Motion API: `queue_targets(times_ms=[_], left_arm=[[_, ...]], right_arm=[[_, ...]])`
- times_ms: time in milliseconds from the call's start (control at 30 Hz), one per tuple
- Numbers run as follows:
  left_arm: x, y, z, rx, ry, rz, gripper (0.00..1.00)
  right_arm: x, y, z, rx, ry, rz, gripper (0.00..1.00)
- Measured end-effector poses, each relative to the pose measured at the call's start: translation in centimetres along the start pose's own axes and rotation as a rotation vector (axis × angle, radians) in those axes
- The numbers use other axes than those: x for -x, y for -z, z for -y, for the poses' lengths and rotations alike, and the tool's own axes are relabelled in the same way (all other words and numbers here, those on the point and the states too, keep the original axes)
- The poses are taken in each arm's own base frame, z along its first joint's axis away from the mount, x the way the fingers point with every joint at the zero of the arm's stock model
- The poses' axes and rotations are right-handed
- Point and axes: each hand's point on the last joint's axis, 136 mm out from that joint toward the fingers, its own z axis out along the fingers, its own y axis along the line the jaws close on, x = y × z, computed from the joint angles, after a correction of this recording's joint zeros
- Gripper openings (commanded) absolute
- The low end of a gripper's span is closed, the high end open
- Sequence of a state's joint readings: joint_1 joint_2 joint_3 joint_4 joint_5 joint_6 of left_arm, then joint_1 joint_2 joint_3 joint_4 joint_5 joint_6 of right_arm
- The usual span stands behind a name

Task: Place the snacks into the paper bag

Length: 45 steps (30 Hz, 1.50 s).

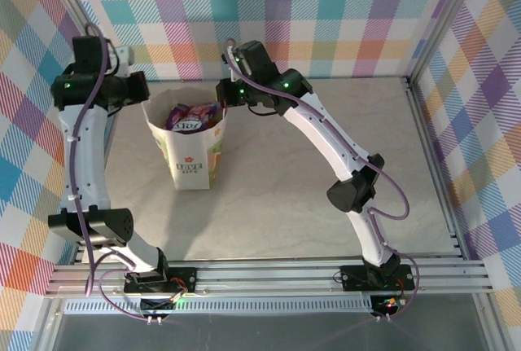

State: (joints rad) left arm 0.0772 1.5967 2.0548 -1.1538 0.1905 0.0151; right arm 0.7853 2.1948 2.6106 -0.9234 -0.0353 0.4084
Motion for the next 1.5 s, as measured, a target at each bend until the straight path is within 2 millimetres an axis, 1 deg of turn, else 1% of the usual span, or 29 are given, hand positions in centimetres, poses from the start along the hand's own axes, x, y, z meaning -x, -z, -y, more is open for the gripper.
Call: queue_targets(times_ms=[100, 200, 267, 367, 500, 567, 667, 733, 767, 833, 867, 900, 933, 967, 1033, 1067, 1133, 1267, 1300, 1333, 1367, 1400, 1433, 1467, 1500], left_arm=[[0.5, -0.8, 3.2, -0.058, -0.044, -0.005, 0.00], [0.2, -1.1, 5.3, -0.096, -0.051, -0.017, 0.00], [-0.1, -1.1, 6.4, -0.116, -0.055, -0.023, 0.00], [-0.4, -1.2, 8.0, -0.146, -0.061, -0.029, 0.00], [-0.7, -1.3, 10.3, -0.188, -0.080, -0.031, 0.00], [-0.5, -1.4, 11.9, -0.216, -0.099, -0.023, 0.00], [-1.0, -1.4, 13.4, -0.243, -0.122, -0.027, 0.01], [-1.7, -1.8, 14.0, -0.259, -0.132, -0.026, 0.02], [-2.5, -2.1, 14.2, -0.263, -0.133, -0.038, 0.03], [-4.6, -2.9, 14.0, -0.262, -0.124, -0.072, 0.03], [-6.1, -3.4, 13.7, -0.258, -0.117, -0.098, 0.03], [-7.0, -3.6, 13.5, -0.258, -0.109, -0.109, 0.04], [-7.7, -3.7, 13.4, -0.259, -0.105, -0.113, 0.06], [-8.3, -3.5, 13.4, -0.264, -0.102, -0.109, 0.08], [-8.8, -2.8, 13.5, -0.274, -0.095, -0.088, 0.08], [-8.9, -2.3, 13.7, -0.285, -0.098, -0.076, 0.09], [-8.8, -1.3, 14.4, -0.308, -0.107, -0.050, 0.13], [-7.7, 0.2, 14.9, -0.333, -0.106, 0.005, 0.16], [-7.5, 0.4, 15.0, -0.335, -0.105, 0.014, 0.19], [-7.5, 0.5, 15.0, -0.336, -0.106, 0.017, 0.26], [-7.4, 0.6, 15.0, -0.336, -0.105, 0.020, 0.33], [-7.3, 0.7, 15.0, -0.337, -0.104, 0.022, 0.38], [-7.2, 0.7, 15.0, -0.334, -0.100, 0.024, 0.41], [-7.2, 0.7, 14.9, -0.329, -0.098, 0.025, 0.45], [-7.1, 0.8, 14.9, -0.328, -0.098, 0.028, 0.47]], right_arm=[[-0.1, 0.1, 0.9, -0.019, 0.009, -0.013, 0.00], [0.1, 0.4, 2.2, -0.056, 0.022, -0.013, 0.00], [0.5, 1.2, 3.4, -0.090, 0.027, -0.007, 0.00], [1.4, 3.1, 4.9, -0.130, 0.029, 0.011, 0.00], [2.8, 6.1, 6.0, -0.159, 0.035, 0.050, 0.00], [3.4, 7.8, 6.3, -0.174, 0.040, 0.070, 0.00], [3.6, 9.9, 6.4, -0.190, 0.051, 0.087, 0.00], [2.8, 11.1, 6.6, -0.201, 0.053, 0.074, 0.00], [1.8, 11.6, 6.9, -0.210, 0.049, 0.053, 0.01], [-0.5, 12.0, 7.9, -0.232, 0.040, 0.008, 0.03], [-2.3, 11.8, 8.6, -0.247, 0.031, -0.029, 0.03], [-3.9, 11.6, 9.3, -0.259, 0.021, -0.059, 0.04], [-4.9, 11.4, 9.9, -0.268, 0.010, -0.076, 0.04], [-6.0, 11.2, 10.8, -0.282, -0.008, -0.095, 0.04], [-7.6, 10.8, 11.9, -0.299, -0.037, -0.120, 0.05], [-8.1, 10.8, 12.5, -0.309, -0.053, -0.126, 0.06], [-8.3, 10.8, 13.4, -0.325, -0.076, -0.125, 0.07], [-7.3, 11.6, 14.0, -0.343, -0.100, -0.081, 0.14], [-7.1, 12.0, 14.0, -0.347, -0.102, -0.070, 0.22], [-6.8, 12.5, 14.0, -0.351, -0.108, -0.053, 0.39], [-6.5, 13.0, 13.9, -0.353, -0.106, -0.037, 0.46], [-6.2, 13.5, 13.8, -0.357, -0.099, -0.022, 0.51], [-5.9, 14.2, 13.6, -0.360, -0.096, -0.004, 0.58], [-5.6, 14.8, 13.5, -0.365, -0.096, 0.015, 0.61], [-5.4, 15.3, 13.4, -0.368, -0.089, 0.027, 0.61]])
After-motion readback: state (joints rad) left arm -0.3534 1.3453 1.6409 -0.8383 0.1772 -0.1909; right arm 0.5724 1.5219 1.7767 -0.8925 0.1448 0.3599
